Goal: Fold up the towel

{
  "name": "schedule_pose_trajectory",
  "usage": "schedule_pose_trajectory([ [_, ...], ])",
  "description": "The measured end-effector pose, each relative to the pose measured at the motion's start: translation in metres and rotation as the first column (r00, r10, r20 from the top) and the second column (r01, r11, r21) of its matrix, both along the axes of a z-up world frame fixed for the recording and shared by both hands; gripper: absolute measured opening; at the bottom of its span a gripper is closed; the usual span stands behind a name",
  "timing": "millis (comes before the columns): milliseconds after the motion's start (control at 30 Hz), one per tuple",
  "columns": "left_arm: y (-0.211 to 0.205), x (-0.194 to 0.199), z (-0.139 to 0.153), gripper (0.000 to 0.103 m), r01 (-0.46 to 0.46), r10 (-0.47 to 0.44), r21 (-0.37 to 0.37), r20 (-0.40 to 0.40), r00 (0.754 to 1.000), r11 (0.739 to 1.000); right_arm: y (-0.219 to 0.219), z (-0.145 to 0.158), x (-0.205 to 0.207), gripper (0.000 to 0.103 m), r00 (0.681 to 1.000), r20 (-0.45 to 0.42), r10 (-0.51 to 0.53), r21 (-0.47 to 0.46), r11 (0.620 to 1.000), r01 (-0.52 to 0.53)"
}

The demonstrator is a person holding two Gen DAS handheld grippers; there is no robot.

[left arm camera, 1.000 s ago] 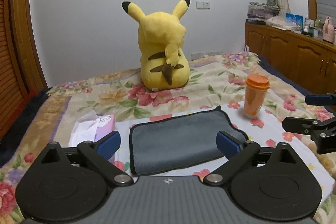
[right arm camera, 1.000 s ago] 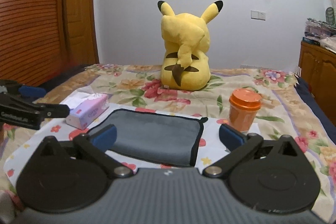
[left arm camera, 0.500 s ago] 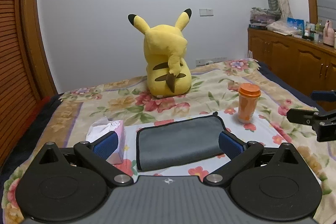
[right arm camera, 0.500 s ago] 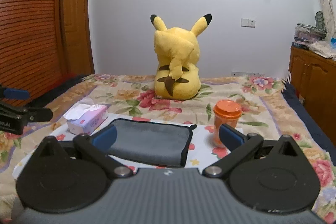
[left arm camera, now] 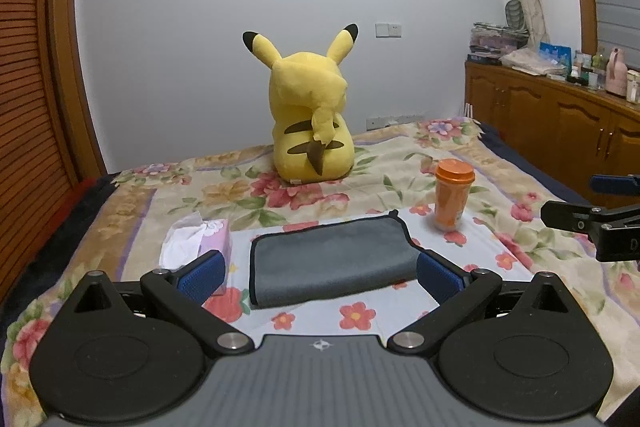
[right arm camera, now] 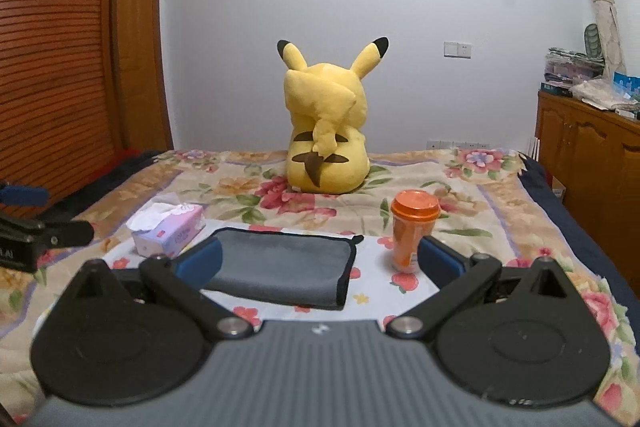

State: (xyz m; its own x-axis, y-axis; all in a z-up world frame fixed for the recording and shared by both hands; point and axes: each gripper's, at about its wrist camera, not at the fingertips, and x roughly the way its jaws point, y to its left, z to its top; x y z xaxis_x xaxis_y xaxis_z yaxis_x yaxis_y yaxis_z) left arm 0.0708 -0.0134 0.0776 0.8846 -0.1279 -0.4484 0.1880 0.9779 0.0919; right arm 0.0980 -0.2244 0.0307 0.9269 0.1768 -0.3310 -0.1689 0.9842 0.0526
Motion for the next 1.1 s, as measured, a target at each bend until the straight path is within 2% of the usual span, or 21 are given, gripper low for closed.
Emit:
schedule_pose_trajectory([
  [367, 0.005, -0.025, -0.025, 0.103, -0.006, 0.007, 0.020, -0.028, 1.000, 1.000, 0.009, -0.011, -0.017, 0.103, 1.000, -0.005, 0.003, -0.003, 1.000, -0.003],
  [600, 0.007, -0.037, -0.044, 0.103, -0.008, 0.008, 0.006, -0.059, 0.998, 1.000, 0.014, -0.026, -0.027, 0.103, 1.000, -0.024, 0.005, -0.027, 1.000, -0.005],
  [1100, 0.009, -0.040, -0.076, 0.103, -0.042, 0.039, -0.025, -0.116, 0.993, 0.999, 0.019, -0.055, -0.037, 0.103, 0.996, -0.088, 0.015, -0.025, 1.000, -0.017],
])
